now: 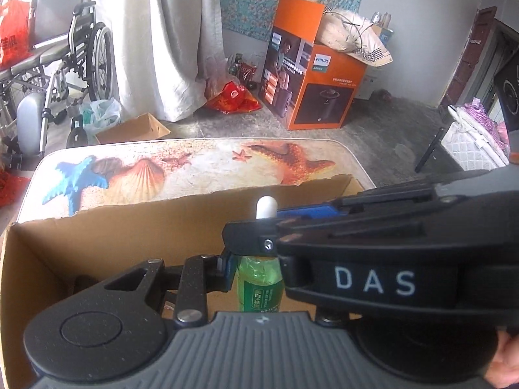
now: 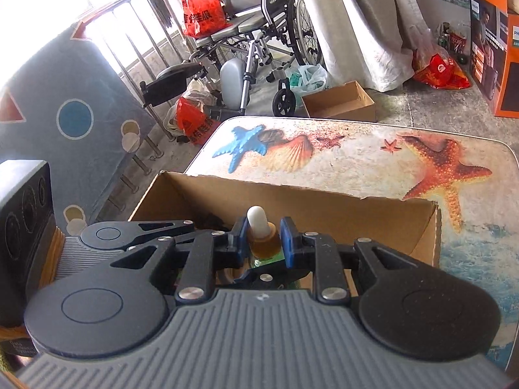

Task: Organize rigid objects
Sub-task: 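Carry the green dropper bottle into the box and release it, then move the right gripper to the gold-lidded jar and grasp it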

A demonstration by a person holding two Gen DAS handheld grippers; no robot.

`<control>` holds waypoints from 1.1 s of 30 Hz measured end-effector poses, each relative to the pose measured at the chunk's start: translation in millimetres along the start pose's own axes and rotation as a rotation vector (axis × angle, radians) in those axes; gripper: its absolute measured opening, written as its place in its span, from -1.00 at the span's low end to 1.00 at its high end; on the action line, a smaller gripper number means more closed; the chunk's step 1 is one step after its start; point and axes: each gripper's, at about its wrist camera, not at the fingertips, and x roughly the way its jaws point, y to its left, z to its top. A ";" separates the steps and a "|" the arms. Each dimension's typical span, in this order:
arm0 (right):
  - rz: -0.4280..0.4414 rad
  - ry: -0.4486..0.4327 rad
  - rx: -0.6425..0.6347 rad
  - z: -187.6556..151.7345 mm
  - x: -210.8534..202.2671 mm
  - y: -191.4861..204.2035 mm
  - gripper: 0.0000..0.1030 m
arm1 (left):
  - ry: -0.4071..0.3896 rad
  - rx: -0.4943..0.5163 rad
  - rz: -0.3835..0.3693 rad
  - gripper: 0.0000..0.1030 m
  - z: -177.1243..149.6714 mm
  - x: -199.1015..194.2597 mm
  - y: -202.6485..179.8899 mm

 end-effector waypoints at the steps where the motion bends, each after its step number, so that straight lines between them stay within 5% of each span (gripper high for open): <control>1: 0.001 0.009 0.004 2.6 11.0 -2.2 -0.60 | 0.018 -0.006 0.008 -0.35 3.5 7.6 2.6; 9: -0.002 0.065 0.023 2.1 55.4 -20.1 -0.60 | 0.085 -0.018 0.033 -0.29 4.0 29.3 11.2; 14: -0.010 0.085 0.034 -1.7 64.3 -22.4 -0.51 | 0.079 -0.048 0.019 0.17 0.4 23.6 11.2; 17: -0.012 0.078 0.037 -2.3 56.5 -20.0 -0.47 | 0.058 -0.047 0.015 0.27 -0.4 10.2 8.0; 26: 0.013 -0.057 0.062 -13.4 -36.1 8.9 -0.33 | -0.046 -0.047 -0.028 0.65 -12.8 -76.3 -2.4; 33: 0.113 -0.230 0.069 -77.7 -139.8 49.1 -0.09 | -0.132 0.018 -0.064 0.94 -74.4 -166.2 -6.4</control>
